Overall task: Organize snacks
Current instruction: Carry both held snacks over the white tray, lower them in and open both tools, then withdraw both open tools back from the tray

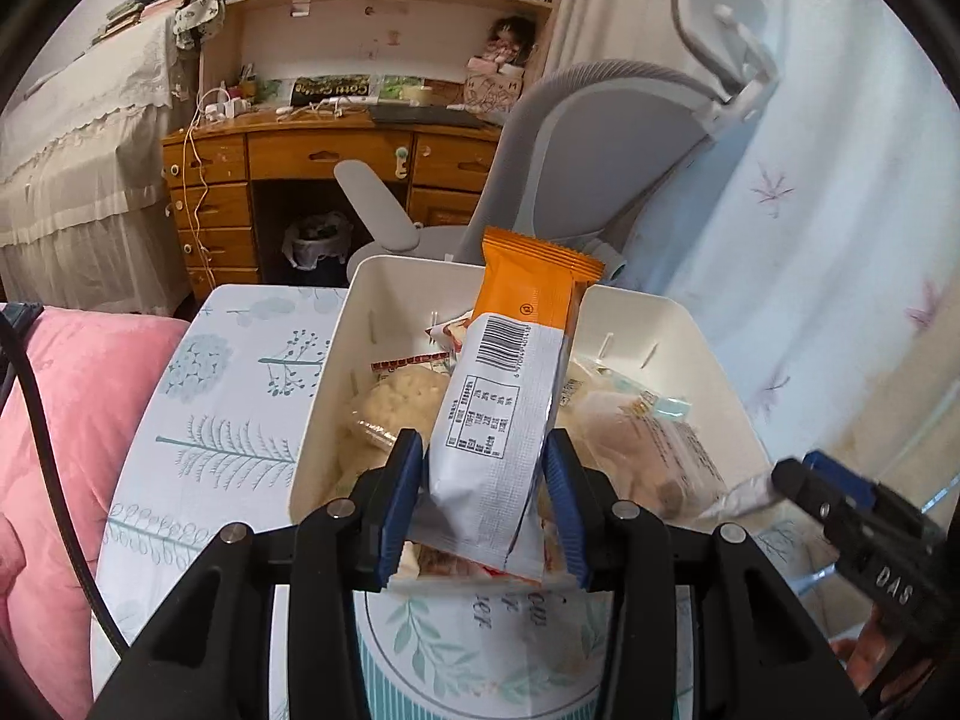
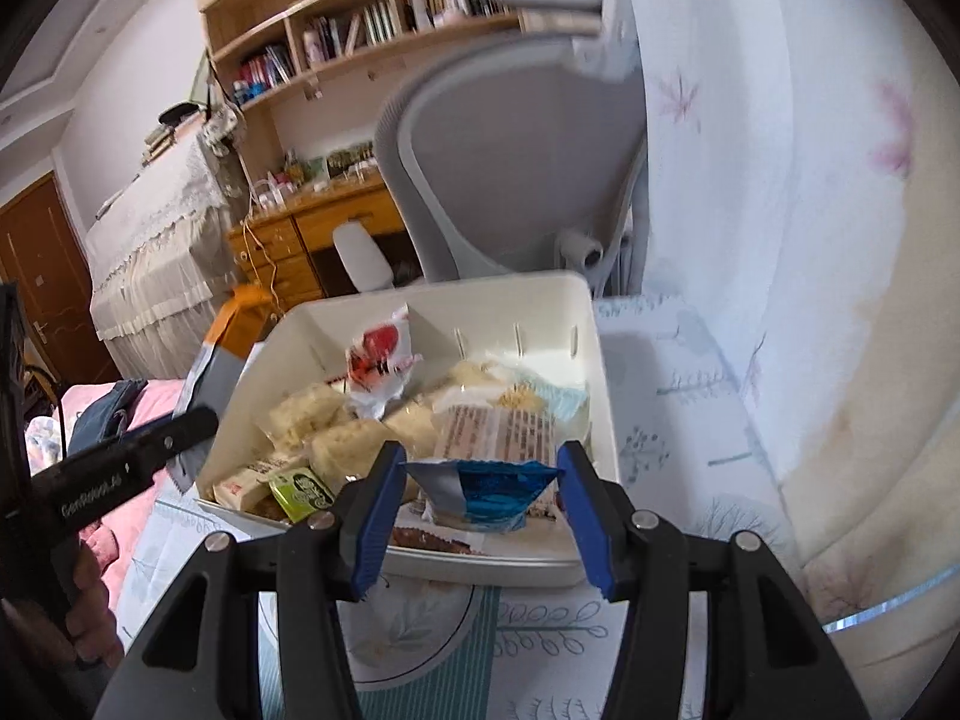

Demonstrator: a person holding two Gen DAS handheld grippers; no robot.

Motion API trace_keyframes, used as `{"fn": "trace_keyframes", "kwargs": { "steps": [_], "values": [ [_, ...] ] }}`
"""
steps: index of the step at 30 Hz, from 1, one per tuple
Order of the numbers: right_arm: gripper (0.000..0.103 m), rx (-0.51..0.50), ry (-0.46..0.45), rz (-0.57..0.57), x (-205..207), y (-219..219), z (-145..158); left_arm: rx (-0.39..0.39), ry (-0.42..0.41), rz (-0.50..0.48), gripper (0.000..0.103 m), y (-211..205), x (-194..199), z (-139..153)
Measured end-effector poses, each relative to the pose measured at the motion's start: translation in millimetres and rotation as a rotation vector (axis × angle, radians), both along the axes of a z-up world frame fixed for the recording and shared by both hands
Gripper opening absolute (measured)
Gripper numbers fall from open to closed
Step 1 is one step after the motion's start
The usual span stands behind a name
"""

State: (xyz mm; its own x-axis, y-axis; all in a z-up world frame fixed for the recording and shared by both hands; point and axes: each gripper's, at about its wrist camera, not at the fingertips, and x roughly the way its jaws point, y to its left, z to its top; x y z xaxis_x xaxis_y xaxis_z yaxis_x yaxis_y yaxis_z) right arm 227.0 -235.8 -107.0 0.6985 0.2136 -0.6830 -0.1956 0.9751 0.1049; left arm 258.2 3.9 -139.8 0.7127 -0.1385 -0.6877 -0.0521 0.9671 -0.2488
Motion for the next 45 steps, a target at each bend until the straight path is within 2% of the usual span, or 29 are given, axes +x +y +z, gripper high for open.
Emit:
{"fn": "trace_keyframes", "kwargs": {
  "steps": [2,4,6,8,12,15,18,21,23,28,31,32,35,38,41,45],
  "values": [
    [0.054,0.008,0.029,-0.002,6,-1,-5,-0.005,0.020,0.014,0.044,-1,8,-4],
    [0.063,-0.004,0.057,-0.005,10,0,-8,-0.008,0.032,0.033,0.057,-1,12,-4],
    [0.069,-0.021,0.064,-0.015,11,-1,-9,-0.009,0.037,0.042,0.063,0,10,-1],
    [0.070,-0.030,0.069,-0.018,12,-3,-6,-0.006,0.056,0.046,0.066,0,5,3],
    [0.079,-0.041,0.129,-0.014,10,-8,9,-0.023,0.107,0.093,0.076,7,-19,17],
    [0.084,-0.031,0.195,-0.009,4,-13,17,-0.045,0.171,0.116,0.076,17,-41,30],
    [0.088,-0.010,0.244,-0.034,-12,-19,20,-0.072,0.216,0.081,0.079,25,-63,38],
    [0.089,0.003,0.264,-0.075,-31,-21,14,-0.077,0.240,0.043,0.079,31,-85,41],
    [0.089,0.005,0.287,-0.103,-40,-18,9,-0.066,0.296,0.049,0.079,37,-100,40],
    [0.089,0.033,0.354,-0.161,-74,-5,6,-0.123,0.348,0.056,0.079,46,-131,39],
    [0.089,0.031,0.398,-0.145,-93,10,10,-0.100,0.393,0.030,0.079,44,-144,44],
    [0.089,0.041,0.410,-0.129,-101,15,13,-0.064,0.401,0.043,0.079,42,-151,50],
    [0.090,0.061,0.413,-0.100,-122,26,27,0.005,0.399,0.049,0.081,38,-163,69],
    [0.095,0.062,0.400,-0.079,-144,37,52,0.011,0.370,0.033,0.086,34,-174,90],
    [0.096,0.040,0.378,-0.053,-158,44,74,0.016,0.342,-0.001,0.091,27,-180,110],
    [0.098,0.009,0.348,-0.013,-178,51,107,0.049,0.280,-0.027,0.092,13,-194,137]
  ]
}}
